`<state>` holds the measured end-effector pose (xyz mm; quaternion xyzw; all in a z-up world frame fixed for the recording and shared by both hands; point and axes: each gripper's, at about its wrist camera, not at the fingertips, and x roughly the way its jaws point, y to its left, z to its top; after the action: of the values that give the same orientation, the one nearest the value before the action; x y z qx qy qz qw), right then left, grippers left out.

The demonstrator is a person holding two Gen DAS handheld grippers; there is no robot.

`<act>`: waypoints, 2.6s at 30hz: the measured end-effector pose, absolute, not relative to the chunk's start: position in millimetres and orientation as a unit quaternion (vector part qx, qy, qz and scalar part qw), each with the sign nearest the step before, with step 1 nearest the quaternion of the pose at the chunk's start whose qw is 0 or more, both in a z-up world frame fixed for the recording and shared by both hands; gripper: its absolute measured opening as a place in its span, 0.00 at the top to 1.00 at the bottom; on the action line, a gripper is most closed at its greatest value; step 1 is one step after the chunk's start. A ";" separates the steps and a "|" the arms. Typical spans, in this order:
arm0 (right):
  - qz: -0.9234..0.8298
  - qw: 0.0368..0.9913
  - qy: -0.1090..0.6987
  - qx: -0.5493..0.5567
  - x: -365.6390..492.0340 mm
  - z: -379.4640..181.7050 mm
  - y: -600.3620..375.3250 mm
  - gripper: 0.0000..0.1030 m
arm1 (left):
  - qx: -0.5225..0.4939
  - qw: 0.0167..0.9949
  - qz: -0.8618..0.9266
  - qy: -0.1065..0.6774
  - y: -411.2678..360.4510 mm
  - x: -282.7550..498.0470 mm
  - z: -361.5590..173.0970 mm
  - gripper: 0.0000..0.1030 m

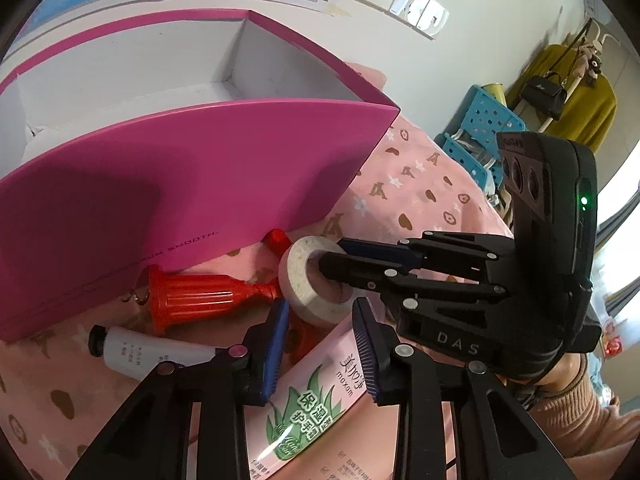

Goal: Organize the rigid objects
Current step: 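Lower the right gripper to the white tape roll and grasp its rim, then lift the tape roll with the right gripper and drop it into the magenta box, then grasp the red plunger toy by its handle with the right gripper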

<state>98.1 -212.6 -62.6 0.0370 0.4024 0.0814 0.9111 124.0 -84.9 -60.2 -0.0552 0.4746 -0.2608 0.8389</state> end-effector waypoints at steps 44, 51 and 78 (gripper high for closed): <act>0.085 0.940 0.329 0.025 136.2 48.6 -211.0 0.83 | -0.057 0.895 -0.246 0.369 -60.8 169.1 40.6 0.73; 0.063 0.931 0.359 0.014 157.9 41.3 -211.0 0.83 | -0.062 0.882 -0.240 0.400 -67.1 191.3 25.9 0.76; 0.123 0.909 0.388 0.086 90.3 -31.4 -205.3 0.54 | -0.024 0.889 -0.200 0.410 -16.2 118.4 -14.7 0.61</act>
<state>90.3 -205.3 -31.4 0.0864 0.3881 0.1235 0.9092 118.4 -16.2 -14.7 -0.0244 0.4103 -0.2005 0.8893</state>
